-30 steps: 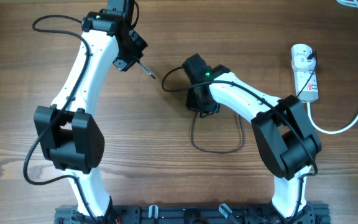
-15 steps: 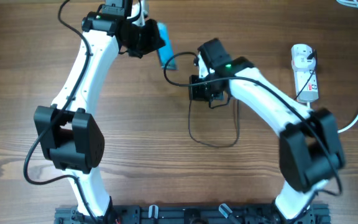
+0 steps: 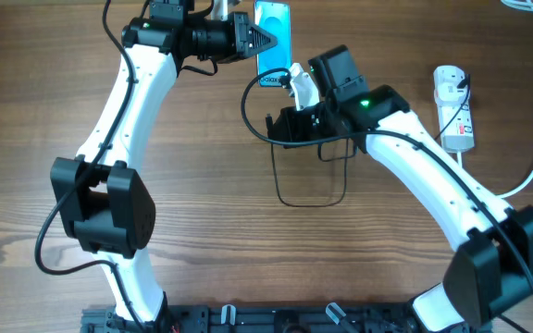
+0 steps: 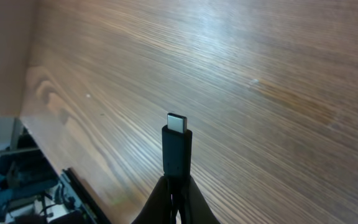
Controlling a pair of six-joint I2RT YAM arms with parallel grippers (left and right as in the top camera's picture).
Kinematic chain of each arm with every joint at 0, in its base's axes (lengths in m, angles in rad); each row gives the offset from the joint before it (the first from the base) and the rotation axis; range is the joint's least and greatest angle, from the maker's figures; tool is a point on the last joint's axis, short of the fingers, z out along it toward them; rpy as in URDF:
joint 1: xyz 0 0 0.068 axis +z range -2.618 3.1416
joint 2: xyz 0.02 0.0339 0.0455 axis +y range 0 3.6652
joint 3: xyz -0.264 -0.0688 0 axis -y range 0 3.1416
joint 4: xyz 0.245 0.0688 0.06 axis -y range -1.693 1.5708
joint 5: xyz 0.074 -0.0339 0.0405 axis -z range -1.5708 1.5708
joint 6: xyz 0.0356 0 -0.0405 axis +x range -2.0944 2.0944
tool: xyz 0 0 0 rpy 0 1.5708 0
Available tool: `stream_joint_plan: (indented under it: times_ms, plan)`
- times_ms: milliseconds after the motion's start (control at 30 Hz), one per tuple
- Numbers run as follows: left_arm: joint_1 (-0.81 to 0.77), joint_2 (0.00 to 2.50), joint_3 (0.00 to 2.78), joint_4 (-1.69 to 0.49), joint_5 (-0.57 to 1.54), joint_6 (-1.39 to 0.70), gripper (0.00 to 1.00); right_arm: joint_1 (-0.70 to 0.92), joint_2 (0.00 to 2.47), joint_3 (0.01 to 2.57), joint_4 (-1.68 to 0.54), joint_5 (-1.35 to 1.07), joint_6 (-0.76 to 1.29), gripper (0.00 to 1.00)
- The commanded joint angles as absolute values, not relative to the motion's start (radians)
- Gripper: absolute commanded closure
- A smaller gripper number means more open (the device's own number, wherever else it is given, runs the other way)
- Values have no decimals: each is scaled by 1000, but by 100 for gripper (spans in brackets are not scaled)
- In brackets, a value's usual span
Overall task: Plug charger to phone and switch on socket
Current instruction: 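Raise the phone with the left gripper and bring the plug under its port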
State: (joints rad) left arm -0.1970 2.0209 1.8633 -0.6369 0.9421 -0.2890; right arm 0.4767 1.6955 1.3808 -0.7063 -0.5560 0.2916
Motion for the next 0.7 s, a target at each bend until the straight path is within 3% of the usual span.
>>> stream_joint_plan:
  times_ms: [0,667]
  plan:
    - [-173,1986,1872,-597,1069,-254,96,464,1630,1383,-698,-604,261,96]
    - [-152,1986,1872,-599,1197,-268,96,445,1610,1383,-582,-582,292,96]
